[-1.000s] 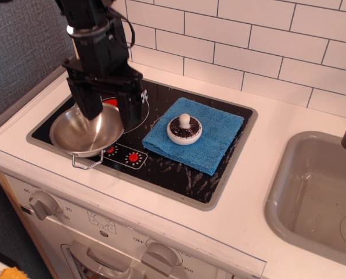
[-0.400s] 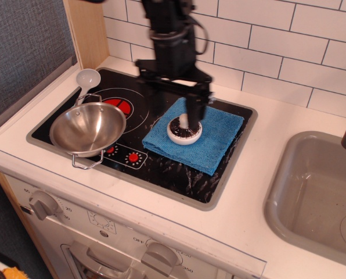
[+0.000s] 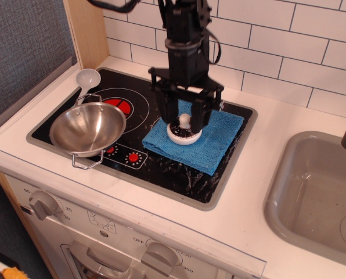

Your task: Put the mushroom in the pot.

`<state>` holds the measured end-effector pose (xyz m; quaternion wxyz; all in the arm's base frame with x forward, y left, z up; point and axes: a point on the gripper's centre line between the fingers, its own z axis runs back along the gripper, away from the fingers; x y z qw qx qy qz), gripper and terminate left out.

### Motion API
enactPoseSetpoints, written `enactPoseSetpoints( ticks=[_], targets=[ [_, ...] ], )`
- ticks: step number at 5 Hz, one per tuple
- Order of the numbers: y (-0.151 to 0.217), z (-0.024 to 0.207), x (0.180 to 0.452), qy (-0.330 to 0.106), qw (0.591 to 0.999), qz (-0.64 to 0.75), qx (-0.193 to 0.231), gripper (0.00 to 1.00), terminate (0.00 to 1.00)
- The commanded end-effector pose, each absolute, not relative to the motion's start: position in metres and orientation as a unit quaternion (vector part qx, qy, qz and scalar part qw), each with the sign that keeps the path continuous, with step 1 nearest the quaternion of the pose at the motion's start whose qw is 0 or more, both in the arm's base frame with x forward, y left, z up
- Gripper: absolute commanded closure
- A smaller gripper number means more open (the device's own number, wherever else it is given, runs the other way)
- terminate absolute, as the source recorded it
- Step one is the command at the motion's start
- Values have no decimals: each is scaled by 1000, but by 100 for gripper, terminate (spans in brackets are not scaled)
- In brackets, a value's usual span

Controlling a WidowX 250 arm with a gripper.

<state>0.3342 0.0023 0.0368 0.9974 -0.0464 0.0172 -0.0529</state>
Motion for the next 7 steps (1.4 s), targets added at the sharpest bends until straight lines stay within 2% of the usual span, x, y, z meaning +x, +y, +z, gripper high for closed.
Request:
enactPoseSetpoints(
  ticks=[1, 2, 3, 4, 5, 6, 7],
  targets=[
    [8, 53, 339, -7, 998, -53, -45, 100, 0],
    [8, 73, 339, -25, 997, -57, -54, 100, 0],
    [15, 109, 332, -58, 996, -51, -53, 100, 0],
    [48, 130, 307, -62, 998, -6, -32, 100, 0],
    [82, 119, 283, -43, 998, 31, -17, 100, 0],
    [110, 96, 270, -19, 998, 56, -6, 100, 0],
    [119, 76, 264, 8, 998, 63, -1, 100, 0]
  ],
)
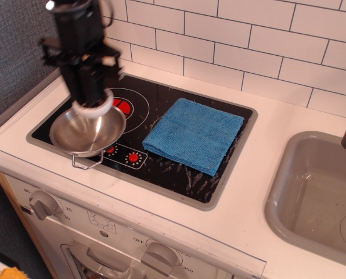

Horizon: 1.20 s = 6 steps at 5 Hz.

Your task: Put the mushroom in the pot.

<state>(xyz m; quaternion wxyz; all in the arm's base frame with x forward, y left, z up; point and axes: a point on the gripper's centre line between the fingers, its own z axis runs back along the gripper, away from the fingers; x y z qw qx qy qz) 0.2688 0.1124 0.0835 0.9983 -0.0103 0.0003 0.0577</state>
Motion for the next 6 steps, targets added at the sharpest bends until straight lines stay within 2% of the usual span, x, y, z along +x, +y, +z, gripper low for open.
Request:
enactPoseSetpoints(
  ticks=[1, 2, 4, 5, 6],
  targets=[
    [117, 63, 260, 23, 997, 67, -5, 0, 0],
    [112, 63, 259, 22, 998, 59, -2, 0, 0],
    [105, 107, 252, -47, 998, 24, 22, 0, 0],
    [101, 115, 249, -61, 998, 22, 16, 0, 0],
    [102, 115, 249, -61, 998, 2, -5, 0, 0]
  ],
)
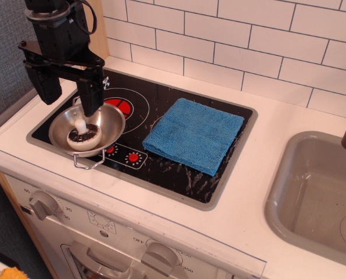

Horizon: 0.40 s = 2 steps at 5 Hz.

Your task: Put the mushroom in the pot.

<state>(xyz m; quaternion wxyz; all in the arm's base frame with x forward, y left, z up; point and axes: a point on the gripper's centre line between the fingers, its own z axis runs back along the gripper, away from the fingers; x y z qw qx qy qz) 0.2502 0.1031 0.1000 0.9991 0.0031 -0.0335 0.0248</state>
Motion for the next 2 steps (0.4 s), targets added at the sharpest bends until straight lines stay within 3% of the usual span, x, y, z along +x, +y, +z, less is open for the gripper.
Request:
enactPoseSetpoints(
  ticks=[1, 2],
  targets=[
    [102, 115, 249, -61, 998, 2, -5, 0, 0],
    [102, 115, 249, -61, 998, 2, -5, 0, 100]
  ],
)
